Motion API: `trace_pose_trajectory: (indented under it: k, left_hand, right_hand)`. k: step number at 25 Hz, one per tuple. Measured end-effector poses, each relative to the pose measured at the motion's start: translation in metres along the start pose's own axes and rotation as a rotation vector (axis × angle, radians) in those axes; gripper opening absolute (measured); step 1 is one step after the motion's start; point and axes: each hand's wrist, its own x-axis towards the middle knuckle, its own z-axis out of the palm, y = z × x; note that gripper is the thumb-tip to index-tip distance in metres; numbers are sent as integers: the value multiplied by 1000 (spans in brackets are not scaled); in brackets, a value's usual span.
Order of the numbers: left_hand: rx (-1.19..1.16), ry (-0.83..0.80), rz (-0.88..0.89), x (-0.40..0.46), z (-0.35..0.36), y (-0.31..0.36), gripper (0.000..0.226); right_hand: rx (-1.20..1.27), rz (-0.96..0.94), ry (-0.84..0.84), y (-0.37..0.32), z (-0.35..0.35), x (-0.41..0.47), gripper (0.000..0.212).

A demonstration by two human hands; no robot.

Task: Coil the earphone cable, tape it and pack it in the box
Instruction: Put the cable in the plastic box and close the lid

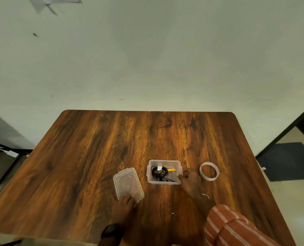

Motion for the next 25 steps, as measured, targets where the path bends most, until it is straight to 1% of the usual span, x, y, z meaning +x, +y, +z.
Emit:
trace_pose_trajectory:
  k: [1,2,3,4,5,6,7,8,9,10,11,13,14,16,18,20,22,24,25]
  left_hand:
    - [0,50,-28,4,-3,1,27]
    - [16,110,-56,6,-7,2,14]
    - [-20,184,-109,7,-19,5,17]
    - [-76,257,-170,10,-31,9,27]
    - [-175,331,-241,12,-52,18,26]
    - [-295,397,-326,16,-74,27,24]
    - [-463,470,-411,21,-97,38,27]
    - [-613,562,-479,27,-117,50,28]
    - [-736,656,-506,37,-129,62,26]
    - [-857,692,-533,47,-137,75,21]
    - [-965,687,-557,59,-138,87,17]
    - [-1144,579,-616,81,-129,104,15]
    - [-1203,506,-655,88,-123,111,18]
    - [-1256,403,-658,98,-110,119,21]
    - [-1208,343,-571,99,-102,127,18]
    - [-1100,258,-520,101,-91,129,21]
    - [-903,193,-503,104,-80,126,28]
    - [-674,180,-503,108,-69,117,33]
    - [-617,187,-508,109,-65,110,33]
  right_hand:
    - [-41,-39,52,1,0,-4,26]
    - [-103,-83,123,5,1,-8,25]
    - [-175,-144,182,9,0,-12,25]
    - [-210,-207,218,11,-1,-15,26]
    - [-193,-264,227,8,-3,-20,26]
    - [-148,-294,221,4,-4,-25,26]
    - [-76,-304,203,-2,-5,-30,27]
    - [-4,-283,170,-9,-4,-37,29]
    - [75,-254,123,-14,-2,-42,32]
    - [167,-192,66,-17,0,-43,35]
    - [305,-115,1,-19,2,-43,37]
    - [588,29,-95,-16,4,-36,33]
    - [661,78,-80,-14,3,-31,32]
    - [666,136,-9,-8,-2,-24,23]
    - [522,158,70,-2,-6,-21,14]
    - [318,192,123,4,-4,-18,17]
    - [223,249,109,5,2,-17,21]
    - [164,270,59,2,8,-16,26]
    - [149,276,33,0,9,-16,29]
